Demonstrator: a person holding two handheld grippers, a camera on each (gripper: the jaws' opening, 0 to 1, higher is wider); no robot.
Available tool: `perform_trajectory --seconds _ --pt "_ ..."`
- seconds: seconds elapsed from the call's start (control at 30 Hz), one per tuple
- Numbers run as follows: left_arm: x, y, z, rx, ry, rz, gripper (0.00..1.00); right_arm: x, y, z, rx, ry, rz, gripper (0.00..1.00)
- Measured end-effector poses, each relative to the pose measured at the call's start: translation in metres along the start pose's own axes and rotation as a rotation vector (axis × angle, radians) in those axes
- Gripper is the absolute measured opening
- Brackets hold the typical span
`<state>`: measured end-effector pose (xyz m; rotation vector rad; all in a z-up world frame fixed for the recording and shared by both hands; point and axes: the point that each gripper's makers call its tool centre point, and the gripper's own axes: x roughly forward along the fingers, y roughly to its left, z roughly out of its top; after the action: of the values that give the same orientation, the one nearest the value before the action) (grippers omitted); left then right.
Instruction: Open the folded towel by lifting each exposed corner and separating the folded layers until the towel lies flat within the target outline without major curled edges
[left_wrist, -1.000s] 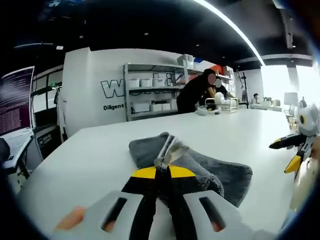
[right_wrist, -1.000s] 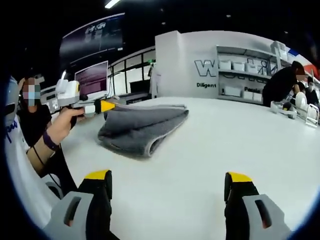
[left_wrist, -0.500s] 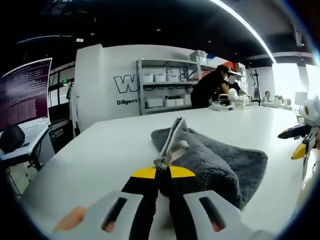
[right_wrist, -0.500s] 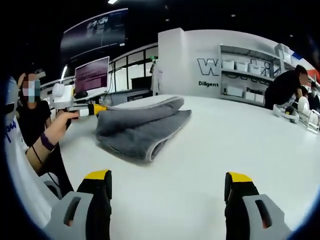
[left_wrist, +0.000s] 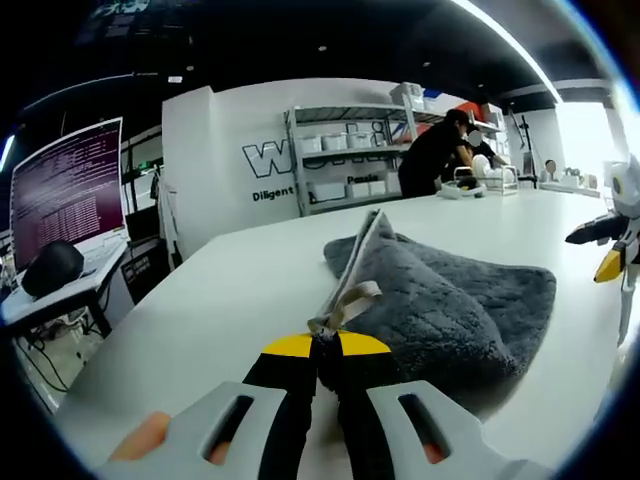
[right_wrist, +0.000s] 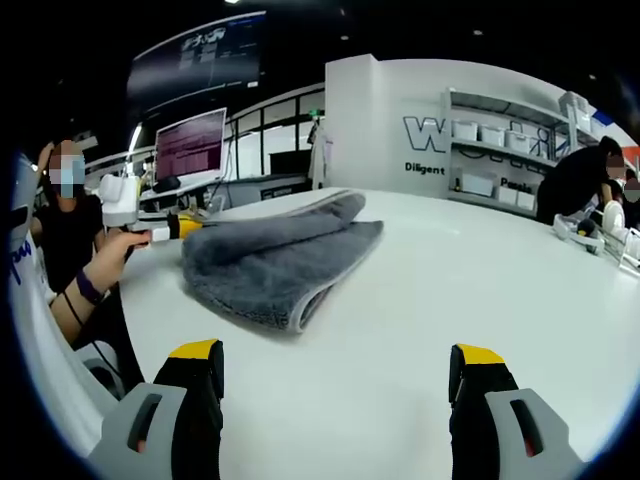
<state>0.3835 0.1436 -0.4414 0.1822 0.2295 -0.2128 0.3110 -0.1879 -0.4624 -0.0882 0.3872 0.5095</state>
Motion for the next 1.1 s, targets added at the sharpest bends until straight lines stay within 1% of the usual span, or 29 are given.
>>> perform_trajectory --seconds 0.17,0.27,0.53,0.73,0.9,1.0,1.1 --pt "-0.005 0.007 0.003 0.026 0.000 0.032 0.06 0.000 0.002 -0.001 0.001 0.003 0.002 0.95" --pt "-0.007 0.011 0.002 0.042 0.009 0.052 0.06 -0.002 0.001 -0.001 -0.004 0.003 0.001 0.95" --pt "-0.014 0.014 -0.006 0.102 0.042 0.091 0.06 -0.002 0.000 0.002 -0.009 -0.003 -0.002 0.95" --pt "-0.016 0.021 -0.017 0.142 0.094 0.128 0.06 0.001 0.005 0.001 0.001 -0.008 0.007 0.95" --pt "-0.017 0.022 -0.025 0.165 0.130 0.137 0.06 0.001 0.006 0.001 -0.004 -0.003 0.014 0.95" --pt "-0.016 0.021 -0.029 0.144 0.145 0.126 0.06 0.001 0.005 0.002 -0.006 -0.006 0.013 0.94" --pt "-0.015 0.022 -0.031 0.135 0.152 0.118 0.06 0.002 0.005 0.004 -0.008 -0.010 0.022 0.89"
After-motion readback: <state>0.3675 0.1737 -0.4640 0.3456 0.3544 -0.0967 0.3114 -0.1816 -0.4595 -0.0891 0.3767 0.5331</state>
